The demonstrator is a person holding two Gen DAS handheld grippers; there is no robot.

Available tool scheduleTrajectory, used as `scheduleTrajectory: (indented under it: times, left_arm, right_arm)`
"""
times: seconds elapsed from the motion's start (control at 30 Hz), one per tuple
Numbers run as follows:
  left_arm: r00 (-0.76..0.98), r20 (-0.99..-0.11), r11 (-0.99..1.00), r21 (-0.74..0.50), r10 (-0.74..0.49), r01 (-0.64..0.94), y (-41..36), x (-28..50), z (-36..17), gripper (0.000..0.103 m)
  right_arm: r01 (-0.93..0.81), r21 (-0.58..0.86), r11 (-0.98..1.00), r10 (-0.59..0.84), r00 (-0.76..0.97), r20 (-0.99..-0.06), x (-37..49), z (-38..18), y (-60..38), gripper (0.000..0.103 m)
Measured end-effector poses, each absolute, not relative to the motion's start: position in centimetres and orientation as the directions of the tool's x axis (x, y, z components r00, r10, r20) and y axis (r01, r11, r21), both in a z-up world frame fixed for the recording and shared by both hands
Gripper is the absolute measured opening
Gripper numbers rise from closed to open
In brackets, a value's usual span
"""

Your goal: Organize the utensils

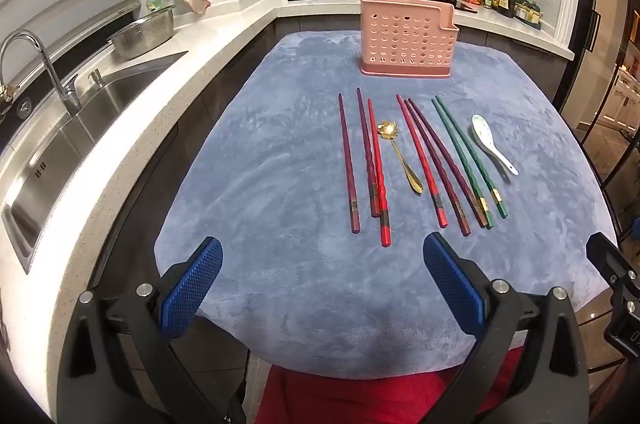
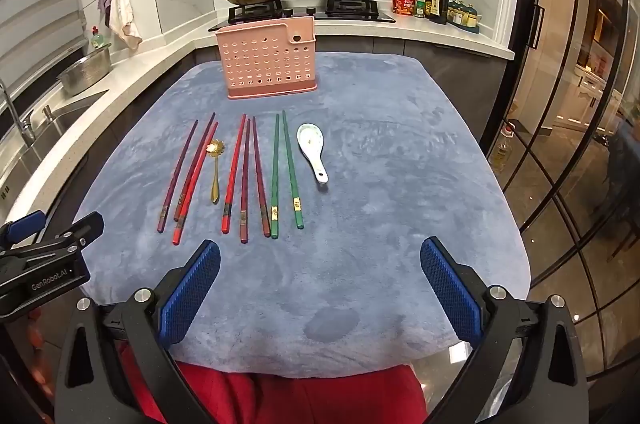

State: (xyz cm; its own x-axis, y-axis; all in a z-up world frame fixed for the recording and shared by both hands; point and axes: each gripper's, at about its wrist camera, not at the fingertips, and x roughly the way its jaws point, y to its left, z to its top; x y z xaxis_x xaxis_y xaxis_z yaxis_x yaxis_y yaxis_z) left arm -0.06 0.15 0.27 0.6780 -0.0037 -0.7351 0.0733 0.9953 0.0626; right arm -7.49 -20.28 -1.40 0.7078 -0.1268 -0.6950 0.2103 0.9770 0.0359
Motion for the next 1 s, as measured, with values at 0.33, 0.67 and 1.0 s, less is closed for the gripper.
scheduleTrajectory:
  times: [0.33, 0.67, 1.0]
  left_arm:
    - [0.679, -0.734, 0.995, 0.072, 0.004, 0.072, 0.17, -0.07, -0.09, 0.096]
    - [0.678, -0.735, 0.995, 0.071, 0.003, 0.073, 0.26, -0.03, -0.04, 0.096]
    - [0.68, -0.733, 0.994, 0.077, 0.006, 0.073, 0.37, -0.01, -0.01, 0.096]
  right_arm:
    - [0.211, 0.037, 0.977, -0.126, 0.708, -0.695, -7.46, -1.34, -20.34, 0.096]
    - [0.211, 0.037, 0.977, -0.127, 0.707, -0.695, -7.46, -1.29, -20.18, 0.096]
    - [0.211, 0.037, 0.977, -0.127, 0.708, -0.694, -7.48, -1.2, -20.15, 0.096]
